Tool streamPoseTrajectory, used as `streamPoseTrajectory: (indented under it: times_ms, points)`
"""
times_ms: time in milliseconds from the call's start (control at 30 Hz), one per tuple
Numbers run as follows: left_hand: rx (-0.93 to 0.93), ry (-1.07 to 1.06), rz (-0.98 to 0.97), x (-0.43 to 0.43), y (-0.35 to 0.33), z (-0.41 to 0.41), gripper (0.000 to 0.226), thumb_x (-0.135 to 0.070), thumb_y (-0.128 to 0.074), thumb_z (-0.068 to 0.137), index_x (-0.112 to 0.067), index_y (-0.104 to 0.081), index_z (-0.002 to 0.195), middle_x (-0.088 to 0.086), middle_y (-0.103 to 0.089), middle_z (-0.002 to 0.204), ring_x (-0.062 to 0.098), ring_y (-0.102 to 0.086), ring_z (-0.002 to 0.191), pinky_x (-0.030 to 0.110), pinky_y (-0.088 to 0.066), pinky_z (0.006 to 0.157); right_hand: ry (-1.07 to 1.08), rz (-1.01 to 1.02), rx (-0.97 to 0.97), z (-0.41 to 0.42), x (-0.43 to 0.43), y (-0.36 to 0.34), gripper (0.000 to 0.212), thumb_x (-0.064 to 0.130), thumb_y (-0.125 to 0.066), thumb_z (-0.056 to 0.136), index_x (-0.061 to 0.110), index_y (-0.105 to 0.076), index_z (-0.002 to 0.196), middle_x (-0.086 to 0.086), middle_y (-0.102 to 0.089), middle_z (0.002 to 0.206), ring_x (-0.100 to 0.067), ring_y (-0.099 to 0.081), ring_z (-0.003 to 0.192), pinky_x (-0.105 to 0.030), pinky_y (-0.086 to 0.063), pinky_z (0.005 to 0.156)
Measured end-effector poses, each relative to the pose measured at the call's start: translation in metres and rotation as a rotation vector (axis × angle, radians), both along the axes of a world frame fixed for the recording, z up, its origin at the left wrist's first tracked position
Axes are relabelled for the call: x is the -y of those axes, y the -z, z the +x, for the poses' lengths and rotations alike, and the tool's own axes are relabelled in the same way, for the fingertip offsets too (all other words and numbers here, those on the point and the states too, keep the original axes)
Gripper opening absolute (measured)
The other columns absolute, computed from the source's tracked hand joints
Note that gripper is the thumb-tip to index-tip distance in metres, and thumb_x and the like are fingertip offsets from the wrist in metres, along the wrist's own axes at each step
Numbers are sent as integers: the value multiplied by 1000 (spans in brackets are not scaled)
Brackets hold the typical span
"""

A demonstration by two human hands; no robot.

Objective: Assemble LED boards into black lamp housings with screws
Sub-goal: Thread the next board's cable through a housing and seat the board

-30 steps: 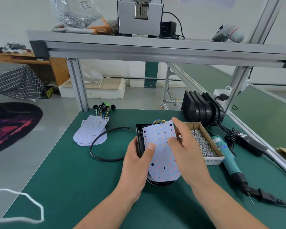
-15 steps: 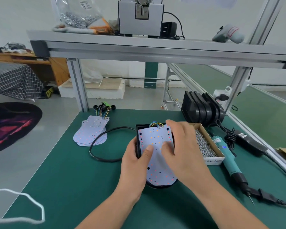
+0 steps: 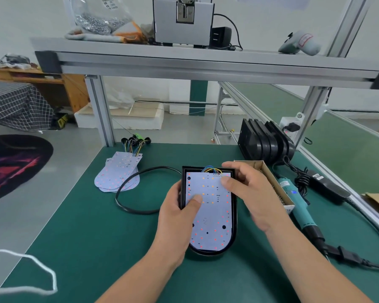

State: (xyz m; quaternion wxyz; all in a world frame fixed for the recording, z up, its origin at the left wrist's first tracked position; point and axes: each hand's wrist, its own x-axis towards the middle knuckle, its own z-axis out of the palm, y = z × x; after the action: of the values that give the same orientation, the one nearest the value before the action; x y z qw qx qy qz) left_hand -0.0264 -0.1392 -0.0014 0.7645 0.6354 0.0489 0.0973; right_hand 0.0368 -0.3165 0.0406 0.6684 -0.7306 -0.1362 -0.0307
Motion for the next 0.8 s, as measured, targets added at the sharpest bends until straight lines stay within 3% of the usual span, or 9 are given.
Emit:
streamPoseTrajectory:
  times_ms: [67,133,233,367,500,600,667,733,800]
  points:
    - [-31,26,-71,-2,-4,0,27,-19,-69,100,-29,-70,125,-2,-78,121,27,-73,114,55,-58,102,13,169,-150,3,-3,-2,33,51,-60,98,29,-79,114,1,-79,110,-12,-71,95,-22,-56,76]
    - [-51,73,-165,-2,-7,-1,34,-23,-71,92,-22,-70,125,5,-77,124,35,-71,117,59,-56,104,-6,230,-236,5,-2,-1,33,40,-53,105,24,-79,116,-7,-79,115,-19,-72,95,-25,-57,71]
    - [-58,177,-266,-2,-9,-4,37,-22,-70,92,-17,-70,128,12,-75,129,41,-69,122,60,-55,105,-209,111,-210,1,-2,12,30,27,-65,93,20,-78,119,-10,-78,118,-23,-74,101,-33,-60,81]
    - [-52,259,-277,-3,-7,-7,34,-21,-70,94,-16,-71,127,16,-73,131,42,-69,120,59,-55,105,-305,-104,-185,-7,-4,19,18,39,-71,82,39,-79,99,15,-78,94,-2,-69,83,-22,-55,73]
    - [-50,258,-293,-6,-10,-6,37,-21,-70,92,-16,-70,128,17,-72,132,41,-70,118,60,-55,104,-285,-216,-70,-12,-1,10,32,32,-63,86,53,-75,108,23,-77,107,6,-72,96,-13,-55,77]
    - [-34,227,-299,-9,-11,-5,38,-20,-70,91,-14,-70,129,17,-73,131,41,-71,117,59,-57,102,-162,-432,61,-8,0,4,22,24,-62,83,38,-73,95,30,-74,95,11,-67,87,-5,-48,70]
    - [-15,190,-286,-9,-12,-4,37,-19,-70,90,-14,-71,127,17,-74,129,44,-70,117,60,-57,101,-70,-631,88,-2,-2,2,16,15,-64,87,30,-65,86,20,-70,76,0,-60,74,-6,-44,61]
    - [-3,149,-256,-8,-13,-5,36,-20,-72,89,-16,-72,125,16,-75,126,45,-71,116,62,-57,101,-57,-714,59,-1,-3,4,25,0,-63,96,24,-60,91,19,-56,74,-11,-54,76,-4,-43,61]
    - [5,111,-231,-6,-12,-5,34,-21,-74,88,-18,-73,122,13,-77,123,42,-73,113,60,-60,97,-91,-706,44,-2,-4,8,41,-5,-60,99,32,-50,86,21,-50,79,-10,-51,74,-2,-44,64]
